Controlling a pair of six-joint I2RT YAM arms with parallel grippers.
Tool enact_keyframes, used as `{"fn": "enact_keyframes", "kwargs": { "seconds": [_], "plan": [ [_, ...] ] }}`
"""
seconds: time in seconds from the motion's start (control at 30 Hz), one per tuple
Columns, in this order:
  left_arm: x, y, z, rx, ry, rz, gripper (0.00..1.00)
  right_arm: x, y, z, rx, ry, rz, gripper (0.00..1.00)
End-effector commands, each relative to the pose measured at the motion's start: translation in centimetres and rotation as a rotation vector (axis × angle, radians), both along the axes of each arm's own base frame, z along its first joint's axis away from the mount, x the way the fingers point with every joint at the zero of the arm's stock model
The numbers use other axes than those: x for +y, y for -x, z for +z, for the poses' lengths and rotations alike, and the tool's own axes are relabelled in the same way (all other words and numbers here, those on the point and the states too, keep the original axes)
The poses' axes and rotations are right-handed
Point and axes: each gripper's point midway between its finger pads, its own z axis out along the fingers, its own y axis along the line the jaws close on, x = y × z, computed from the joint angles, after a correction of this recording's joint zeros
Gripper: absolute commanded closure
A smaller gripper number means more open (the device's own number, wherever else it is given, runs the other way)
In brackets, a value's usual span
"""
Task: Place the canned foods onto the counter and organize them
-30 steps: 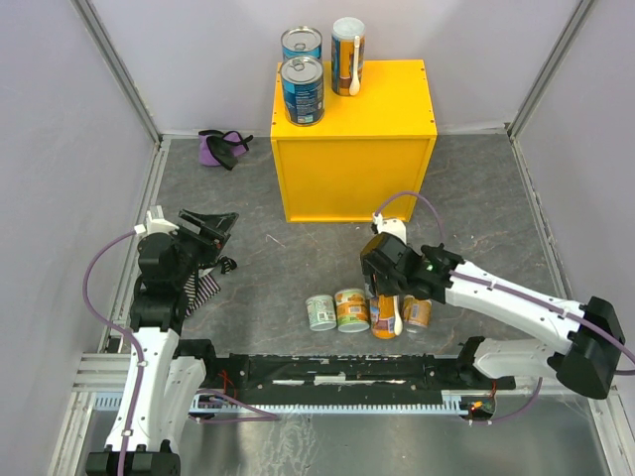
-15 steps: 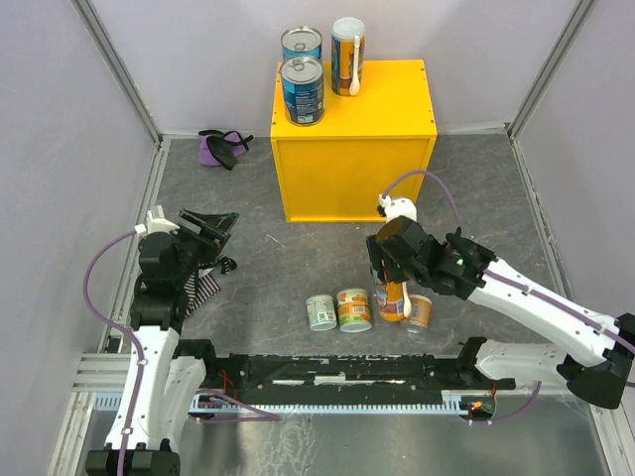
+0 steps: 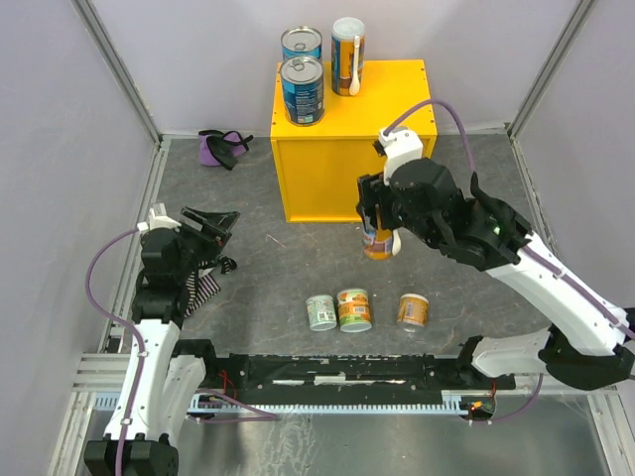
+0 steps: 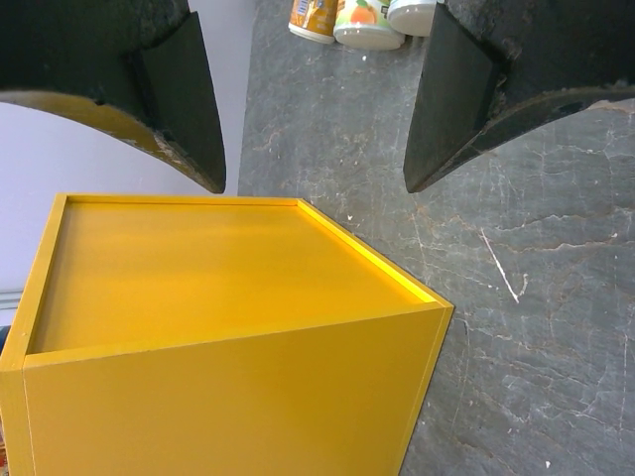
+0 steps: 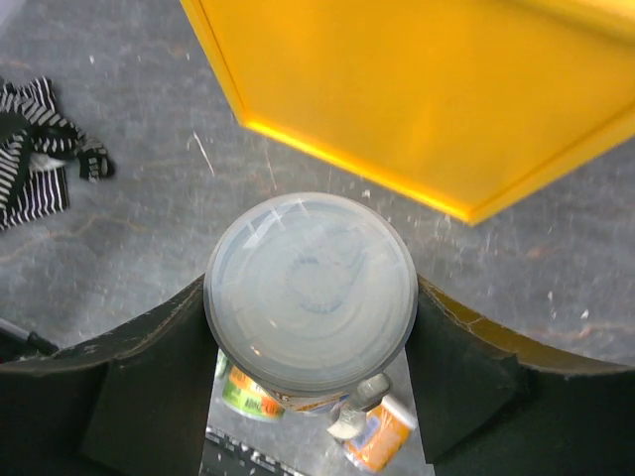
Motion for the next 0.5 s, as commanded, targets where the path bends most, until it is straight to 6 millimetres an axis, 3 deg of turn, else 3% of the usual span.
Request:
{"fn": "enact_keyframes", "kwargs": {
  "seconds": [0.0, 0.2, 0.47],
  "plan": [
    [-0.1, -0.6, 2.3, -0.073, 0.014, -0.001, 0.22, 0.9, -2.5, 8.8, -0.223, -0.108, -0.016, 0.99],
    [0.1, -0.9, 2.3, -0.07, 0.002, 0.007, 0.22, 1.6, -4.5, 14.1, -0.323, -0.15, -0.005, 0.99],
    [0.4, -1.5, 2.2, -0.057, -0.009, 0.02, 0.22, 1.4, -7.4, 18.6, -0.399, -0.235, 0.002, 0.99]
  ]
}}
